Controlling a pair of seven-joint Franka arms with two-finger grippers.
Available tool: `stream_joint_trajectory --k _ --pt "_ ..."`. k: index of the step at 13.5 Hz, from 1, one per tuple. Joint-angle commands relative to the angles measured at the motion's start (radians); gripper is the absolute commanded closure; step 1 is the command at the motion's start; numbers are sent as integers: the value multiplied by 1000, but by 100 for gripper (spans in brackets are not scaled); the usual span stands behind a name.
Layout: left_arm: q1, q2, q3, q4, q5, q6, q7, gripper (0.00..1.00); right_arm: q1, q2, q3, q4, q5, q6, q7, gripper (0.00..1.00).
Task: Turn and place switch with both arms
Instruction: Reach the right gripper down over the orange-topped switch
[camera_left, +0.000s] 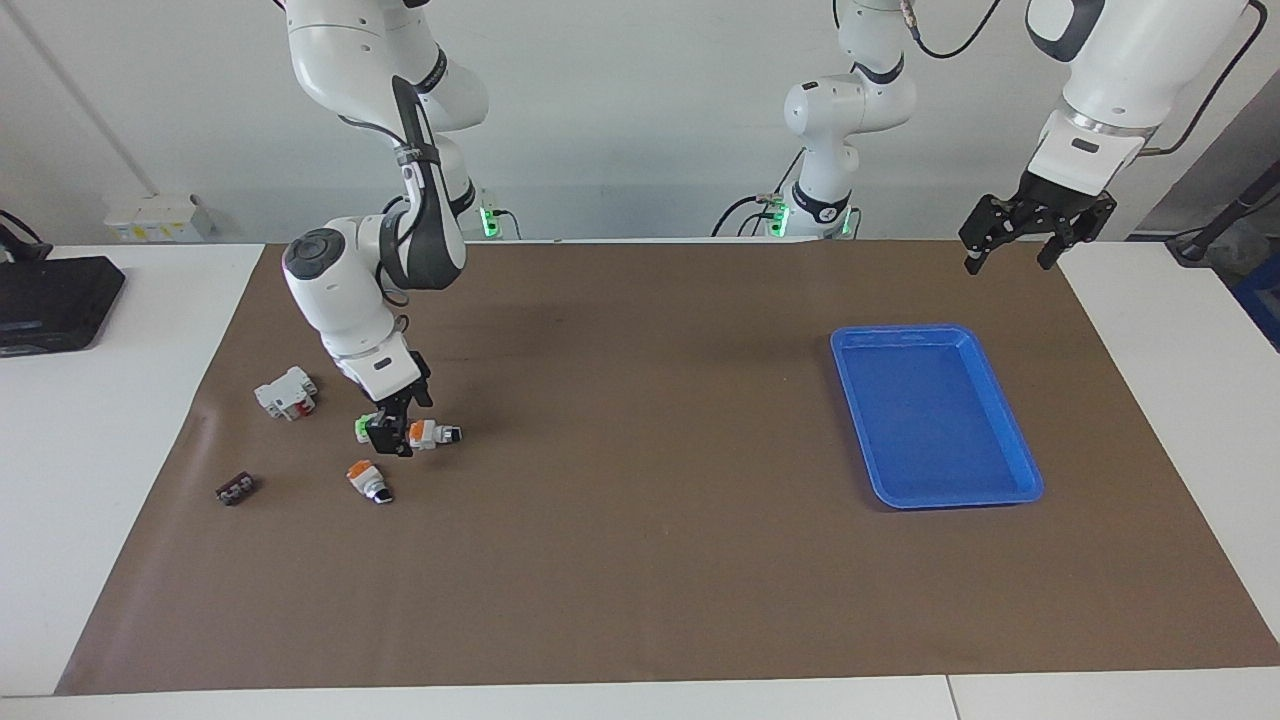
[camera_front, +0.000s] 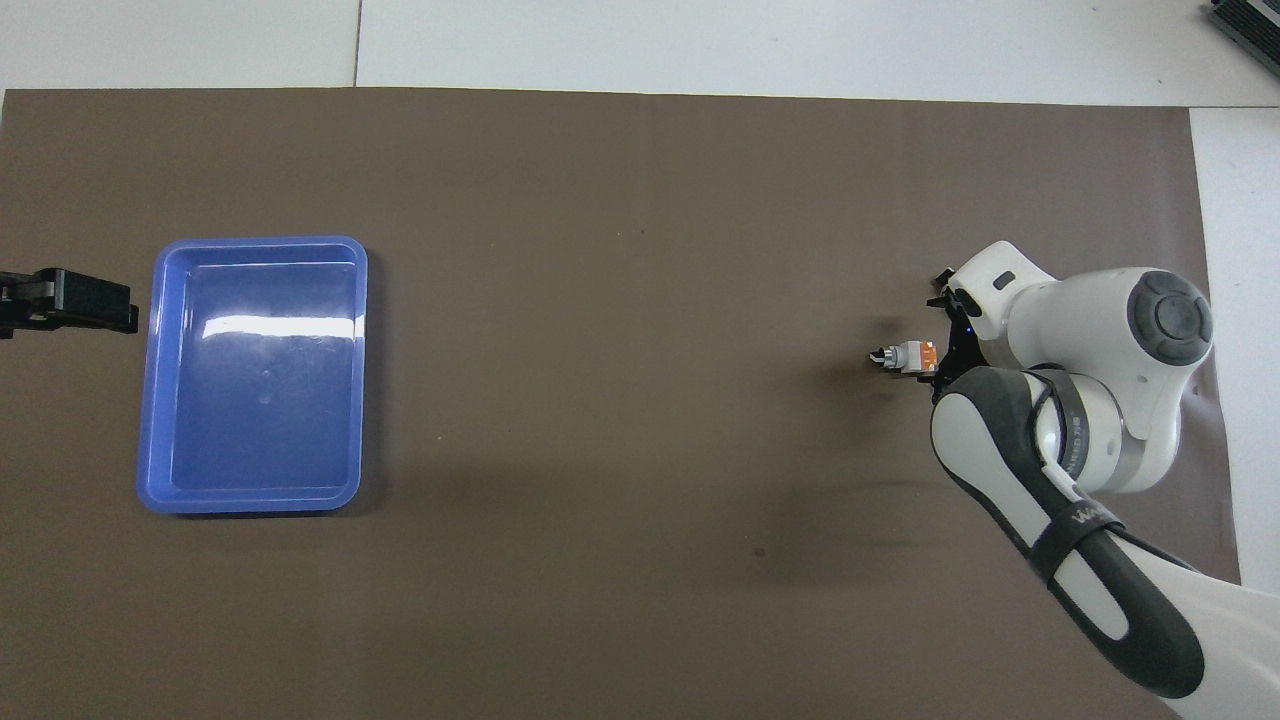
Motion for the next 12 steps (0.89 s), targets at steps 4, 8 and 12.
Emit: stream_joint_trajectory --k 4,8,12 --pt "9 -21 -5 -25 3 6 4 0 -58 -34 4 -5 82 -61 -159 1" --pt "9 -21 -5 -25 3 6 2 0 -48 -40 2 14 283 -59 -252 1" --pt "9 -21 -5 -25 3 6 2 0 -67 -40 -2 12 268 -71 -276 1"
